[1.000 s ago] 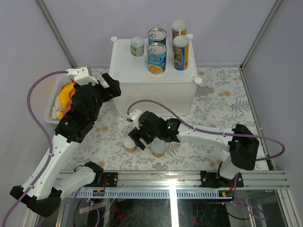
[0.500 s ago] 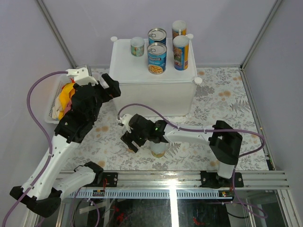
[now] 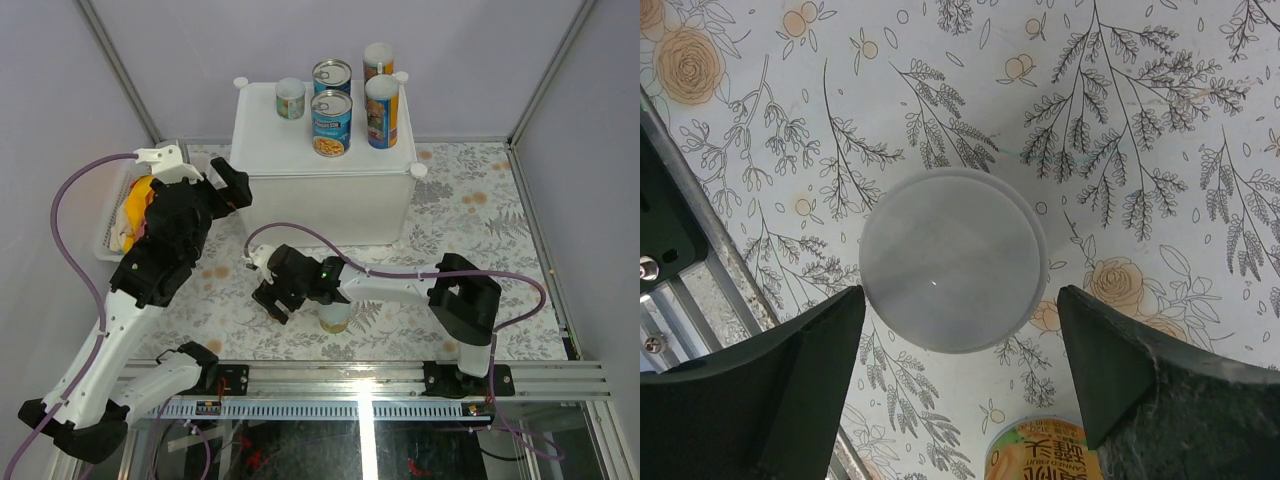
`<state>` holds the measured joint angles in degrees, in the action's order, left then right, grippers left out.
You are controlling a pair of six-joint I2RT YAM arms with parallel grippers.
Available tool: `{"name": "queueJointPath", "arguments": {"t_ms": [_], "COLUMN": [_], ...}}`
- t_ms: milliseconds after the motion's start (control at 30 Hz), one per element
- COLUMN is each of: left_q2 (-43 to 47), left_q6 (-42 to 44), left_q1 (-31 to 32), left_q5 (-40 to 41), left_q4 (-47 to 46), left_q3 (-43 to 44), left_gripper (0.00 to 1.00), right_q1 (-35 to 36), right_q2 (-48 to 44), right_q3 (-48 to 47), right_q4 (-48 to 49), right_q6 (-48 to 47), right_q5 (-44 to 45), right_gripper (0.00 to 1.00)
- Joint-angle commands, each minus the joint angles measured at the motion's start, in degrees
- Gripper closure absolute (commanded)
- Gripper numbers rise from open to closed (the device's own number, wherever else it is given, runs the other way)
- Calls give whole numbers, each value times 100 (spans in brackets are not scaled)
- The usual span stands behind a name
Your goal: Place and organize the canned foods onto the counter
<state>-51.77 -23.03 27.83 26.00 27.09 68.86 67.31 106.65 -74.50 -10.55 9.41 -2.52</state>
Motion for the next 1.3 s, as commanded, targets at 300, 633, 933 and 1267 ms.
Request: {"name": "queueJointPath", "arguments": {"t_ms": [300, 633, 933, 1267], "left_q2": [136, 230, 306, 298], "left_q6": [224, 232, 191, 258], "left_q1": [29, 29, 27, 29], "left_q5": [88, 189, 396, 607], "left_q4": [15, -17, -256, -552], "left_q3": [17, -78, -114, -37], "left_gripper": [0, 0, 0, 0], "right_q1": [75, 81, 117, 116], "right_q2": [192, -172, -812, -1447], "right_q3": [-303, 10, -288, -1094], "right_q4": [500, 848, 462, -398], "right_q6": [-124, -218, -293, -256], "right_q5": [199, 250, 451, 692], "right_gripper": [24, 61, 74, 81]}}
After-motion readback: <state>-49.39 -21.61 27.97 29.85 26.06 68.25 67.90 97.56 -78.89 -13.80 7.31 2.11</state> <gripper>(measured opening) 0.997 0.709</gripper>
